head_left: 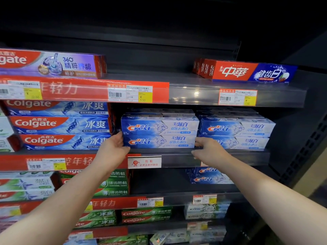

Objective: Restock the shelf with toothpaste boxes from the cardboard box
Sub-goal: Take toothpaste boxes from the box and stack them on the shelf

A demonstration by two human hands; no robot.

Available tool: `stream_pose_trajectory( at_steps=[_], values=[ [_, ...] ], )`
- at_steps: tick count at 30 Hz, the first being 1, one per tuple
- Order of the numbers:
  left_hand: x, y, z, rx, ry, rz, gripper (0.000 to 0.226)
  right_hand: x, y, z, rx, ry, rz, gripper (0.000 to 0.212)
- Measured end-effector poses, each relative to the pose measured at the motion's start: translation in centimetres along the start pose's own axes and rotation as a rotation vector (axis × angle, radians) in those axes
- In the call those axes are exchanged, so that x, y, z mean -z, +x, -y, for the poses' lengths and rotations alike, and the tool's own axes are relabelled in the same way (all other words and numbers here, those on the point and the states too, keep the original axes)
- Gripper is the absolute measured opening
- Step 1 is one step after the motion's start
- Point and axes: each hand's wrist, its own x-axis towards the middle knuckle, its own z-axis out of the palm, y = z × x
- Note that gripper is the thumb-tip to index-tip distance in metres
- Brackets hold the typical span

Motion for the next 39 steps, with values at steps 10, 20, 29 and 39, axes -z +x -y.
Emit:
stream_pose_trajectory(
  at_steps=[10,20,29,39],
  values=[
    [-0.3,-0.4,-0.1,-0.048,-0.003,-0.023,0.059,0.6,-0.6,-0.4,0.029,-0.005,0.007,0.035],
    [0.2,-4.2,0.2,-0.068,0.114,-0.255,0.049,2.2,-1.8,-1.7,0.148,-0.004,-0.019,0.046],
    [3.1,-13.2,3.6,0.117,0.395,-0.445,0.056,-2.7,-4.1,0.2,0.493,-0.039,0.100,0.044],
    [13.7,-25.0,11.8,0.298,0.633,-0.538,0.057,-13.6,-9.7,7.9,0.630,-0.118,0.438,0.052]
  ],
)
